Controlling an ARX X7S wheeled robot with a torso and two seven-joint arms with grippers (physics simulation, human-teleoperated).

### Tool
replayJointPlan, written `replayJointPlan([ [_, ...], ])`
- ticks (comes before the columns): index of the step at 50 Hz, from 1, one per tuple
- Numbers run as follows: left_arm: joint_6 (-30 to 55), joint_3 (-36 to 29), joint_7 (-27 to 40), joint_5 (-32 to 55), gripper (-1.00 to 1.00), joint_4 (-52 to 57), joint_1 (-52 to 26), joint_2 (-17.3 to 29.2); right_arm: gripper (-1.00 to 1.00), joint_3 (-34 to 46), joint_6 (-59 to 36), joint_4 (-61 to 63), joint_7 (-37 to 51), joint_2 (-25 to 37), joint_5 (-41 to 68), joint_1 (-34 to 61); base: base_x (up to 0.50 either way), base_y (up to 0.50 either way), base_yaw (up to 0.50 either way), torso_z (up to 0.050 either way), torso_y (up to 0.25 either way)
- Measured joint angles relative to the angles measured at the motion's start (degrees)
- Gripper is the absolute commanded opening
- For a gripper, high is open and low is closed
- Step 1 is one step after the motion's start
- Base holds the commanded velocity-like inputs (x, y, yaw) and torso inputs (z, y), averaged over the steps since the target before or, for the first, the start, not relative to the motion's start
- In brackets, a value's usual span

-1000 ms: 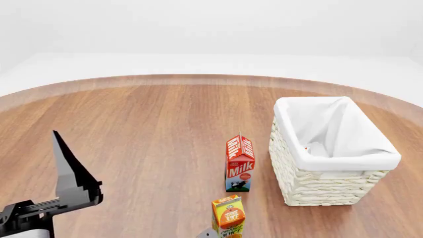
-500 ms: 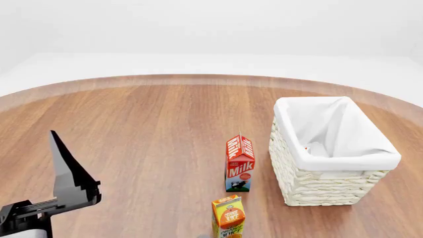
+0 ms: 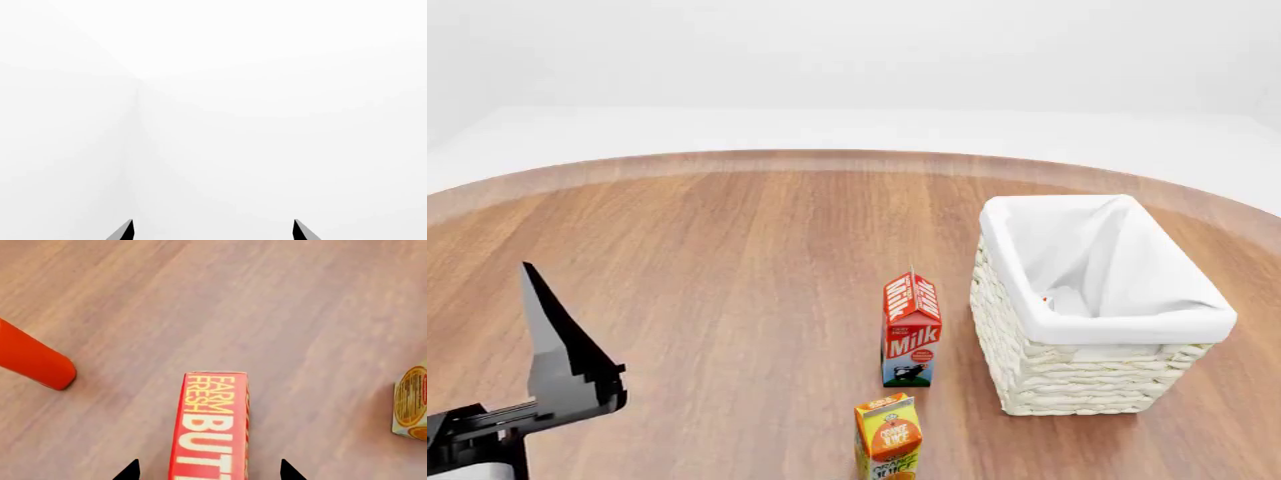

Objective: Pick up the cream cheese box and the butter, and put them in the basket.

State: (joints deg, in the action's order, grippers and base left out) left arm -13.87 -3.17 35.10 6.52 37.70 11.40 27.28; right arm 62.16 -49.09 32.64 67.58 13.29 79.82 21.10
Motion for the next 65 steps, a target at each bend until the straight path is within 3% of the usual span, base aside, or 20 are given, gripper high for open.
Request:
replayJointPlan([
  [65, -0.3, 0.1, 0.6, 0.1, 1.00, 0.0, 0.2, 0.4, 1.00, 2.0, 1.5, -7.0, -3.8, -0.3, 1.1, -1.4, 0.00, 0.00, 0.00, 0.000, 0.000],
])
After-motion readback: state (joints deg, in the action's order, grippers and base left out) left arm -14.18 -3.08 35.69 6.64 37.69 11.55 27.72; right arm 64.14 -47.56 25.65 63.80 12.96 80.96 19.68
